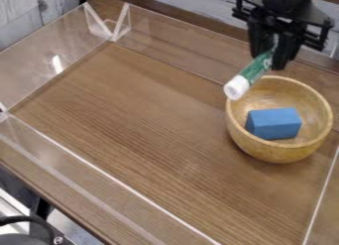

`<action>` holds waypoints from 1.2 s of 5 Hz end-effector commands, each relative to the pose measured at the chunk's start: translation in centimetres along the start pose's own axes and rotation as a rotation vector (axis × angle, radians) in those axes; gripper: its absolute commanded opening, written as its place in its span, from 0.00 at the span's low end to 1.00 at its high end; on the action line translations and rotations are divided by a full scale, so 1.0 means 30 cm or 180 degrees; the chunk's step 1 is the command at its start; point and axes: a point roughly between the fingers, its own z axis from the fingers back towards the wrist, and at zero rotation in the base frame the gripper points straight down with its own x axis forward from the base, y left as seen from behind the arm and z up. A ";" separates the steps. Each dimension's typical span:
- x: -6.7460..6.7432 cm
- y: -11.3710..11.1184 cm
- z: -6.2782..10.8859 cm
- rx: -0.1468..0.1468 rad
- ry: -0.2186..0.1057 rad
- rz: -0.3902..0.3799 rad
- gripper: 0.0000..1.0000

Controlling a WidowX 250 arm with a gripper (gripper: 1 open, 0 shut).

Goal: Put the green marker in the brown bowl

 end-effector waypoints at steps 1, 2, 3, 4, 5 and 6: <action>0.013 -0.025 0.019 0.0001 -0.0148 -0.0002 0.00; 0.005 -0.038 -0.010 0.0014 -0.0154 0.0040 0.00; -0.003 -0.046 -0.033 0.0021 -0.0160 0.0069 0.00; -0.008 -0.052 -0.058 0.0020 -0.0155 0.0087 0.00; -0.009 -0.055 -0.085 0.0031 -0.0150 0.0091 0.00; -0.008 -0.057 -0.107 0.0047 -0.0160 0.0081 0.00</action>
